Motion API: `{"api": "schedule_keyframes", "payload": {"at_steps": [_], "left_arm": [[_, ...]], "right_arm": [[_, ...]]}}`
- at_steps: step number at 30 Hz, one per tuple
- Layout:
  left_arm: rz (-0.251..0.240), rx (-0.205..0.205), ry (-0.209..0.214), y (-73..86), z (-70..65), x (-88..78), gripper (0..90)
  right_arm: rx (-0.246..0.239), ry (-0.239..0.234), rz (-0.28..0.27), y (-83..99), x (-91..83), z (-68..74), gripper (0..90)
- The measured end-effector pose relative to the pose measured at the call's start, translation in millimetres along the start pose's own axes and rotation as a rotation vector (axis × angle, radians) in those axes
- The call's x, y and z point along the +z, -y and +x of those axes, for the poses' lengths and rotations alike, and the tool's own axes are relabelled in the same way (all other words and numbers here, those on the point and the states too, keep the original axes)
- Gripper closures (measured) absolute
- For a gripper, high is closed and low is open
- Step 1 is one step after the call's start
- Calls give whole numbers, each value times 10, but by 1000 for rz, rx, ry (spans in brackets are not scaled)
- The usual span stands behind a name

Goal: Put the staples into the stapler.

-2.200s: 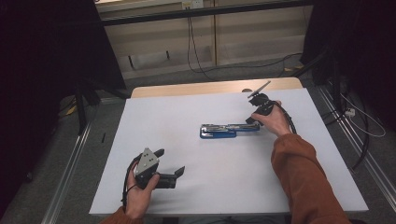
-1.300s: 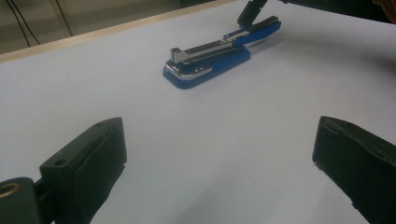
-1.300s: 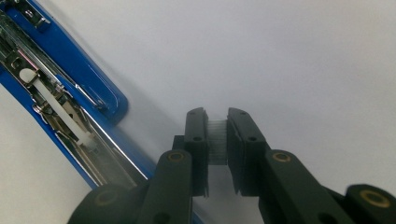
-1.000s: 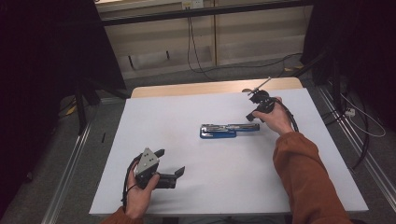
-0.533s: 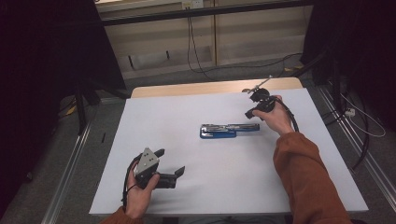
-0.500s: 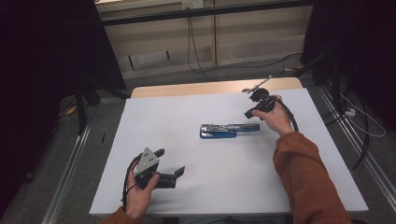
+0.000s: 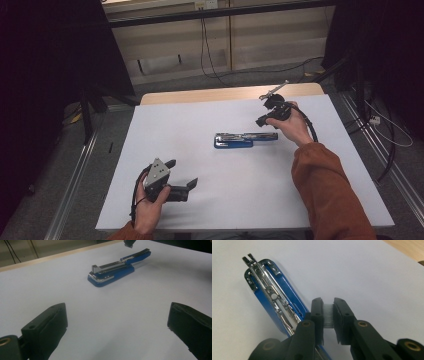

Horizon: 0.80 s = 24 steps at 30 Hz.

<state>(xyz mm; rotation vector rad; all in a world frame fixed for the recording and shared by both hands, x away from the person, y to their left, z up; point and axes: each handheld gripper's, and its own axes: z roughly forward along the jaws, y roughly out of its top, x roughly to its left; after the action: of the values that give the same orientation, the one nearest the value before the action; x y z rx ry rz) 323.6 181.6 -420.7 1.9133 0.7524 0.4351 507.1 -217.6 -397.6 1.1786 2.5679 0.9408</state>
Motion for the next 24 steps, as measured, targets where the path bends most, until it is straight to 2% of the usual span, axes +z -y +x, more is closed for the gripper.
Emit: {"api": "schedule_keyframes", "payload": {"at_steps": [7, 11, 18, 24], "left_arm": [[0, -9, 6, 2, 5, 6, 31], [-2, -11, 12, 2, 4, 8, 31], [8, -2, 15, 3, 5, 11, 31], [7, -3, 16, 6, 5, 13, 31]], "right_arm": [[-31, -26, -22, -38, -21, 80, 790], [-53, -14, -3, -52, -8, 118, 790], [-82, -48, -15, -99, 33, 214, 790], [-127, -75, -19, -140, 85, 303, 791]]}}
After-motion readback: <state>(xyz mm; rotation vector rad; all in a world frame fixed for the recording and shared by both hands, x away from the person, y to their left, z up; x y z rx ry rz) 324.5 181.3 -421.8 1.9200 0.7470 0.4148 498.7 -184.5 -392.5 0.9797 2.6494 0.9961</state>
